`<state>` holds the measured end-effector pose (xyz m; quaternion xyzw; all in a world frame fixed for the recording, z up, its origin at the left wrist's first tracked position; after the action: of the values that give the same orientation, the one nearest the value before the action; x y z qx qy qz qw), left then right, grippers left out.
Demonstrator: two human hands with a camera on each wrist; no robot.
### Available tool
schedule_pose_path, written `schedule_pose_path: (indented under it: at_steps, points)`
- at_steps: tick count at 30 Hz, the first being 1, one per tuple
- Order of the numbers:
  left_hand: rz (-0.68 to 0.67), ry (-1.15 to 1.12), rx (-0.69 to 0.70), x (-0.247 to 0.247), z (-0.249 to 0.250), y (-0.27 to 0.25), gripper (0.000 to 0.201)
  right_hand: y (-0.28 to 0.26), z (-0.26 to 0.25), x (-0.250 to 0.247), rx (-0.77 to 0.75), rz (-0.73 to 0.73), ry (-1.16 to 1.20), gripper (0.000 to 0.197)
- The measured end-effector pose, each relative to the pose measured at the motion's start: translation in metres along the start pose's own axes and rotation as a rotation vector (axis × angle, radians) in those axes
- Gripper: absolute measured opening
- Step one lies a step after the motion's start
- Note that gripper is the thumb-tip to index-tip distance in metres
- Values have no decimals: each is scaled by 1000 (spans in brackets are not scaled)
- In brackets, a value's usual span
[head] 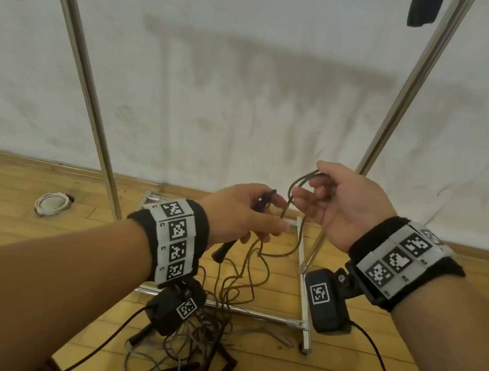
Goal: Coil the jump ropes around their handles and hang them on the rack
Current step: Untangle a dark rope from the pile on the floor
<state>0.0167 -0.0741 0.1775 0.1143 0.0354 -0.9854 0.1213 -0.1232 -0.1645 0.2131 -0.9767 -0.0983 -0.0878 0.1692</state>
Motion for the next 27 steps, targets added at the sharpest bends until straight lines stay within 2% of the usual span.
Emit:
schedule_pose_path:
  at_steps: [2,4,8,10,13,15,17,20,22,24,25,27]
  points:
    - [144,26,62,-13,5,5,31,-2,-2,-1,-34,10,-52,25]
    - [214,13,103,-20,11,7,35,-6,-4,0,-70,-1,-63,20]
    - [105,3,90,-6,13,6,37,-16,-4,14,-49,-111,35,26]
    - [56,-6,71,1,11,5,35,-20,-6,22,-12,-170,167,28]
    - [36,-56,48,6,10,6,35,-23,-11,26,-21,-203,246,28]
    - [50,-67,59,6,12,6,25,-24,-12,28,-84,-221,138,30]
    - [76,-47,80,3,14,9,13,-21,-10,28,-184,-206,-88,28]
    - [125,-88,94,-7,21,12,17,-15,-9,21,-348,-152,-465,23]
    - [166,-183,70,-17,23,16,17,-12,1,23,-297,-203,-525,27]
    - [202,-279,29,-27,23,17,5,-14,23,28,-144,-314,-558,30]
    - [217,-318,12,-31,23,18,7,-17,34,29,-80,-374,-610,29]
    - [250,-376,-14,-39,21,20,9,-23,51,30,-81,-511,-821,26]
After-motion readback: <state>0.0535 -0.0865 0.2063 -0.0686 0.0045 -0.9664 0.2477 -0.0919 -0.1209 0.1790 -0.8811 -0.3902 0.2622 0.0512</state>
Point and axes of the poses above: each hand's wrist, its own y-axis towards the middle knuckle, its own x-axis out of the palm, z = x × y, the point moved 9 cm from there along y, towards the middle knuckle, and after that the axes turned 10 degrees about z, right-handed, at the moved point
